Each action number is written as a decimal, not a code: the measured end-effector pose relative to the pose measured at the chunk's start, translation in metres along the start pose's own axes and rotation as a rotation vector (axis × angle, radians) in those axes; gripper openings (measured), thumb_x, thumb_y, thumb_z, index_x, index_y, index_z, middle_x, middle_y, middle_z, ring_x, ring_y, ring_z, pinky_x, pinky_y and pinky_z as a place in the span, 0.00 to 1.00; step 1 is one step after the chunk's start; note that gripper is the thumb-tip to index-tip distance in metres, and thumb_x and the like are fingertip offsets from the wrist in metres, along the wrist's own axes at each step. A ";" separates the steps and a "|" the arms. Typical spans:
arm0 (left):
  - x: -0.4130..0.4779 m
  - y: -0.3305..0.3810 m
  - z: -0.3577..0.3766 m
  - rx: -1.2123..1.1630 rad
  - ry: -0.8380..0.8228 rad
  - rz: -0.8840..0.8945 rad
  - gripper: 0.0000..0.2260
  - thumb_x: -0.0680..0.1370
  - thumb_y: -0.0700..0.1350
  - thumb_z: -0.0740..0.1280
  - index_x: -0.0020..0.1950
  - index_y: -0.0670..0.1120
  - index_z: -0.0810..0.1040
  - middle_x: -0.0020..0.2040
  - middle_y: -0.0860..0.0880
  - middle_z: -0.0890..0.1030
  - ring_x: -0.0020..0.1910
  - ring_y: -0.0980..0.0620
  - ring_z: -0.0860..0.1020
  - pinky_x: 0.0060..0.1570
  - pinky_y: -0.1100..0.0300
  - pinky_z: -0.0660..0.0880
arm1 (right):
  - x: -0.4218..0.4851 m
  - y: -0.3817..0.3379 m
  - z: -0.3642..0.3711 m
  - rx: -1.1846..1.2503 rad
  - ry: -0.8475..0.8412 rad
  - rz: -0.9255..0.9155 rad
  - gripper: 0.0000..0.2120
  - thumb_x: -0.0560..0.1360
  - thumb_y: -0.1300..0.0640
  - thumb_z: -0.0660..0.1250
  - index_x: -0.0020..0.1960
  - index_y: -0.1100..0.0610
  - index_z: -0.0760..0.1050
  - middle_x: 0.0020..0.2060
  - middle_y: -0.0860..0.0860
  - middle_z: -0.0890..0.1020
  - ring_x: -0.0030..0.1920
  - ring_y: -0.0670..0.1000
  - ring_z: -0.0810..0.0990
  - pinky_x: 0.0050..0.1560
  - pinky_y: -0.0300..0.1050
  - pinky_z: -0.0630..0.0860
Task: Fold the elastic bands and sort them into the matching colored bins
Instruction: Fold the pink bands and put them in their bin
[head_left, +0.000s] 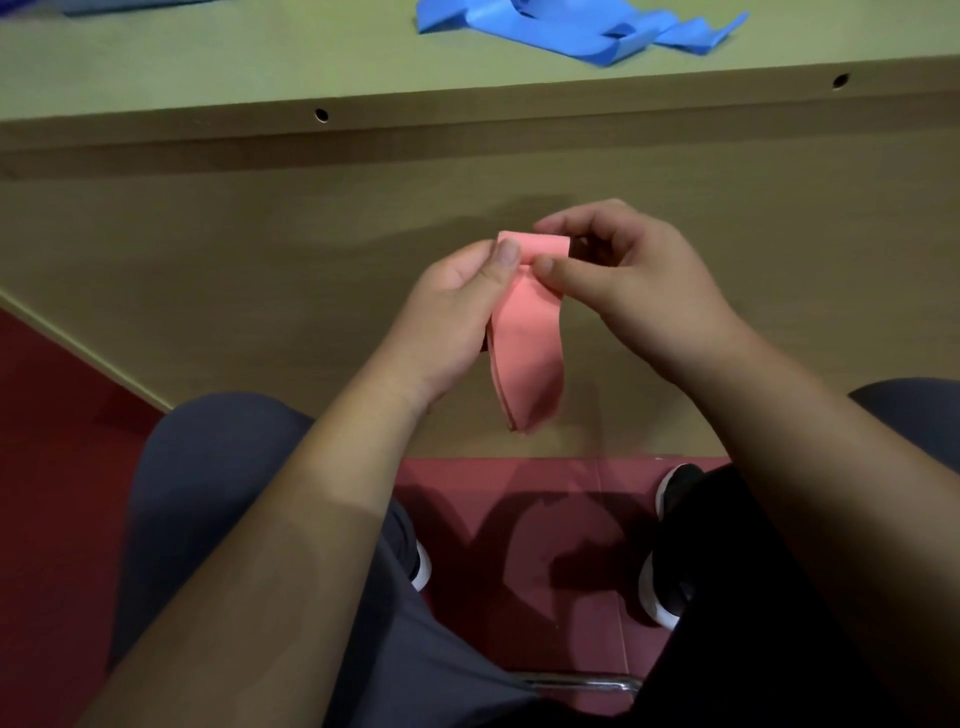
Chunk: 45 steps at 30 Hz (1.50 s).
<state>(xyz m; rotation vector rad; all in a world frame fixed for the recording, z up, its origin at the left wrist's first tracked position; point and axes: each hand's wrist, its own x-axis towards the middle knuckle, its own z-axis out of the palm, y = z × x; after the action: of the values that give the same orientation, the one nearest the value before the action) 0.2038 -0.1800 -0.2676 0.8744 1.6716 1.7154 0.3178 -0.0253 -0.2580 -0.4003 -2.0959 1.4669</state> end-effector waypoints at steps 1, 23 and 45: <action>0.000 0.001 0.000 0.000 -0.006 0.001 0.14 0.88 0.49 0.61 0.65 0.46 0.83 0.46 0.50 0.87 0.43 0.56 0.82 0.43 0.61 0.77 | -0.001 0.000 -0.001 0.013 -0.019 0.020 0.14 0.74 0.53 0.76 0.59 0.52 0.86 0.57 0.56 0.85 0.55 0.57 0.86 0.62 0.55 0.82; -0.004 0.004 -0.007 0.056 0.047 -0.028 0.07 0.86 0.47 0.67 0.59 0.46 0.81 0.45 0.47 0.85 0.40 0.52 0.82 0.38 0.57 0.81 | -0.005 0.000 -0.003 0.056 -0.106 0.034 0.16 0.78 0.65 0.75 0.63 0.53 0.85 0.53 0.60 0.87 0.51 0.53 0.85 0.57 0.54 0.84; -0.003 0.001 -0.012 -0.015 0.037 -0.077 0.12 0.83 0.40 0.71 0.65 0.42 0.80 0.57 0.42 0.87 0.57 0.40 0.86 0.58 0.42 0.80 | -0.002 0.003 0.001 0.162 -0.085 0.036 0.12 0.77 0.67 0.75 0.58 0.57 0.84 0.54 0.70 0.82 0.47 0.53 0.81 0.51 0.47 0.81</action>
<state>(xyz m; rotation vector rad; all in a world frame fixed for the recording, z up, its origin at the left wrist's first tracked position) 0.1961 -0.1902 -0.2672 0.7656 1.6918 1.6995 0.3186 -0.0264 -0.2615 -0.3200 -2.0245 1.6881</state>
